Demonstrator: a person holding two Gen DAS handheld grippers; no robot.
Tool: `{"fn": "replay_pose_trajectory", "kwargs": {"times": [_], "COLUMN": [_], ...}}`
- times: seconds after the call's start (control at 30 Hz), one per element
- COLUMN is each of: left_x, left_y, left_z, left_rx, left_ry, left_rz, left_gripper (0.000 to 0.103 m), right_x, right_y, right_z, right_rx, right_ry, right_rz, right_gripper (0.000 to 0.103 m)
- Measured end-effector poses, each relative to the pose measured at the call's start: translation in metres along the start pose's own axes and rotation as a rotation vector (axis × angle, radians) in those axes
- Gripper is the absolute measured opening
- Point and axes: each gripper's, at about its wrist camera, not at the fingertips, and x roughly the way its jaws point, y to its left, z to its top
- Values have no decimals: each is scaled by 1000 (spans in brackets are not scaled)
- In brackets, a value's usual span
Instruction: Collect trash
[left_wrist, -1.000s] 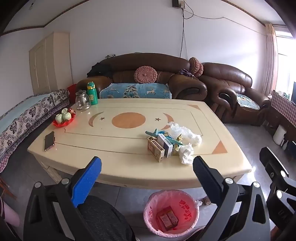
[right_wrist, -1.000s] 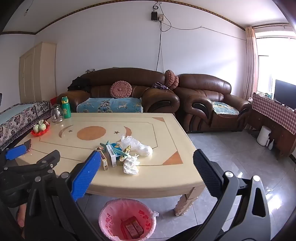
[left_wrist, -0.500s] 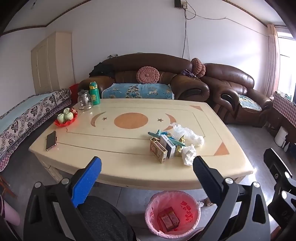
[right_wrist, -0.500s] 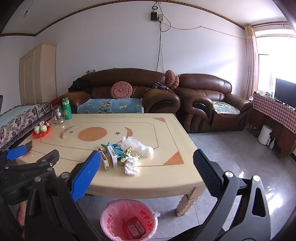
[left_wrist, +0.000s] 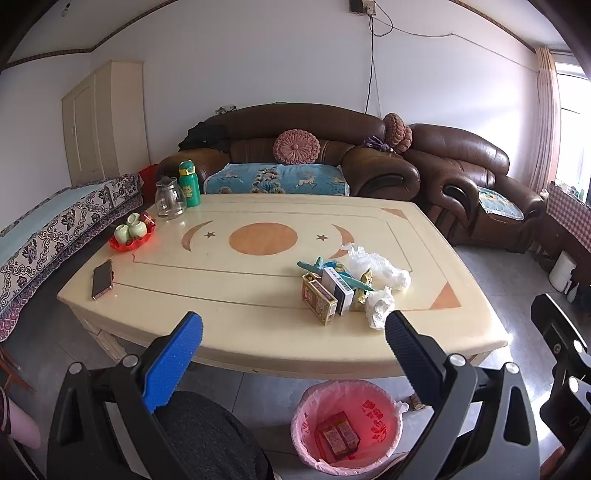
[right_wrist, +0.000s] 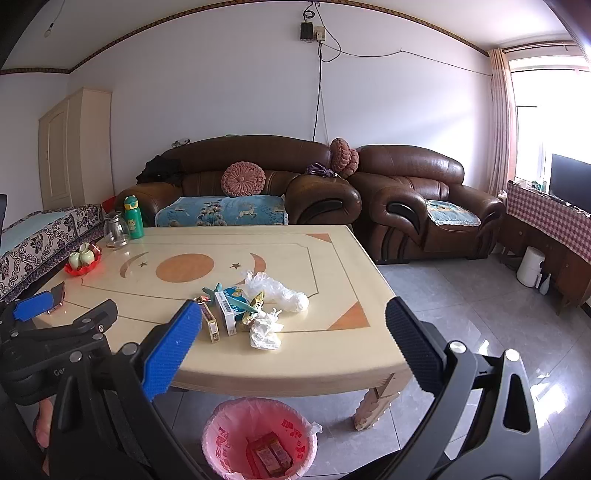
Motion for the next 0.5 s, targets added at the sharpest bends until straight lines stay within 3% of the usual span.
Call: {"fn": "replay_pose_trajectory", "kwargs": {"times": [0.5], "left_x": [4], "left_y": [1], "left_z": [3], "left_rx": [-2], "left_ry": [0], "left_rz": [20], "left_gripper": [97], "right_x": [9], "right_y": [-2], "right_z": [-4], "right_rx": [0], "right_ry": [-1], "right_rz": [-4], "right_gripper": [97]}}
